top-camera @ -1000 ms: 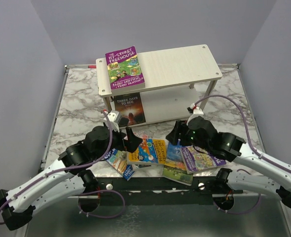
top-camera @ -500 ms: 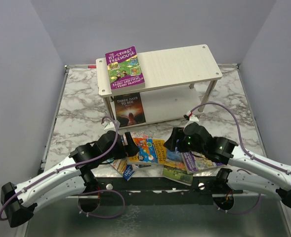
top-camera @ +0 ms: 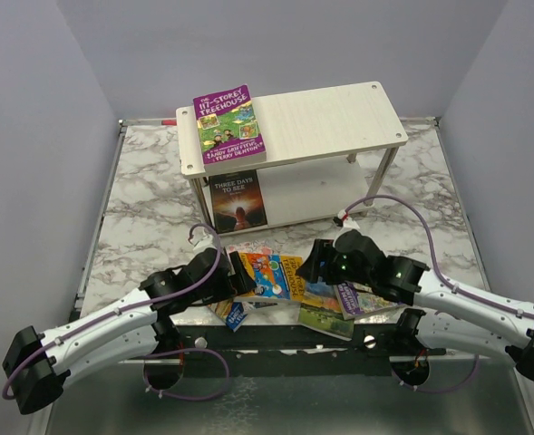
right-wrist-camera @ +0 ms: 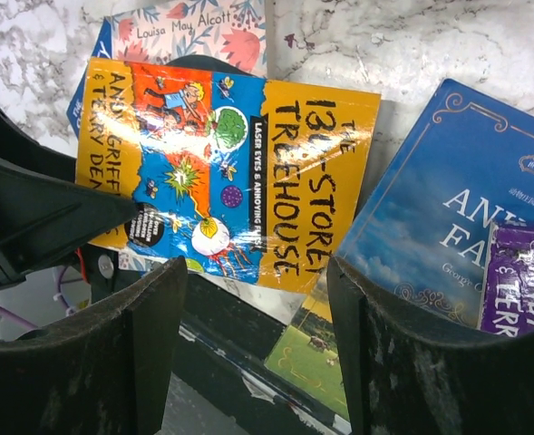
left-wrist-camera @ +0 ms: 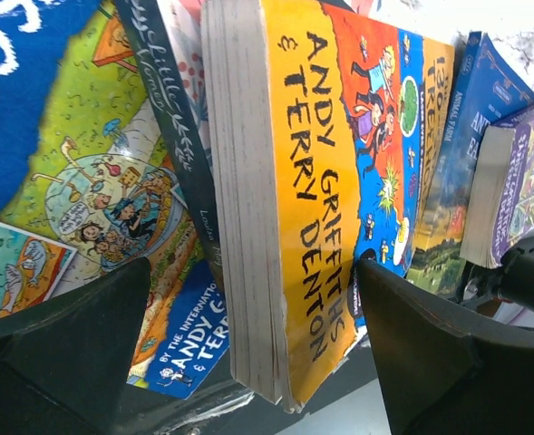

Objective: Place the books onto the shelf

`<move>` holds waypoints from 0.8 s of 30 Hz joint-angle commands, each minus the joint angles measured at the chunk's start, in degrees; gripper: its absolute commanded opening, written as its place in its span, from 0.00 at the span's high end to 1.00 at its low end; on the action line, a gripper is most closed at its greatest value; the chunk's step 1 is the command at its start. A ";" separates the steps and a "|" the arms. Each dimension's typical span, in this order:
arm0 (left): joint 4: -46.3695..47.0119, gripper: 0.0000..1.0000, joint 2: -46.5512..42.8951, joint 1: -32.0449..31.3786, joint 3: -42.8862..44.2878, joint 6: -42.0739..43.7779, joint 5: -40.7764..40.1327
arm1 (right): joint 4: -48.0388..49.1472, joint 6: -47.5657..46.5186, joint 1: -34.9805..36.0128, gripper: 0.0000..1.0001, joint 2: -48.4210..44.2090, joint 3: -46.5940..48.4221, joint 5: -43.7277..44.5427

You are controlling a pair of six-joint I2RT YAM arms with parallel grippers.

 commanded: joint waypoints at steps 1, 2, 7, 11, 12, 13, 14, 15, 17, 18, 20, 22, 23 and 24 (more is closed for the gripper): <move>4.15 0.06 -0.30 -0.09 -1.24 -1.45 3.51 | 1.87 1.30 0.31 0.33 -1.55 -1.95 -1.24; 4.20 0.08 -0.63 -0.09 -1.33 -1.48 3.67 | 1.98 1.39 0.31 0.33 -1.93 -2.31 -1.24; 5.32 0.22 -2.37 -0.12 -2.23 -2.32 4.71 | 2.10 1.89 0.30 0.34 -2.93 -3.08 -1.21; 5.29 0.34 -3.76 -0.08 -2.05 -2.37 5.24 | 2.22 1.85 0.25 0.34 -3.34 -3.17 -1.26; 5.18 0.35 -3.91 -0.08 -1.98 -2.33 5.43 | 2.19 1.80 0.30 0.34 -3.36 -3.17 -1.17; 5.02 0.35 -4.00 -0.16 -1.70 -2.24 5.61 | 2.12 1.76 0.24 0.34 -3.38 -3.10 -1.14; 4.77 0.36 -4.03 -0.10 -1.59 -2.17 5.64 | 2.10 1.83 0.29 0.34 -3.34 -3.09 -1.16; 4.52 0.38 -4.12 -0.17 -1.28 -2.06 5.62 | 2.10 1.72 0.35 0.34 -3.36 -3.08 -1.12; 4.02 0.41 -4.24 -0.10 -0.93 -1.81 5.49 | 2.14 1.88 0.28 0.35 -3.43 -3.23 -1.13; 3.80 0.42 -4.34 -0.09 -0.75 -1.71 5.45 | 2.25 1.96 0.27 0.35 -3.49 -3.36 -1.12; 3.50 0.46 -4.46 -0.10 -0.34 -1.37 5.54 | 2.36 2.22 0.31 0.35 -3.65 -3.63 -1.15; 2.88 0.49 -4.59 -0.07 0.21 -0.96 5.56 | 2.45 2.38 0.26 0.35 -3.75 -3.86 -1.17; 2.59 0.49 -4.63 -0.11 0.47 -0.79 5.48 | 2.45 2.49 0.32 0.35 -3.88 -3.94 -1.14; 2.30 0.50 -4.64 -0.10 0.73 -0.58 5.47 | 2.52 2.53 0.29 0.35 -3.91 -4.03 -1.15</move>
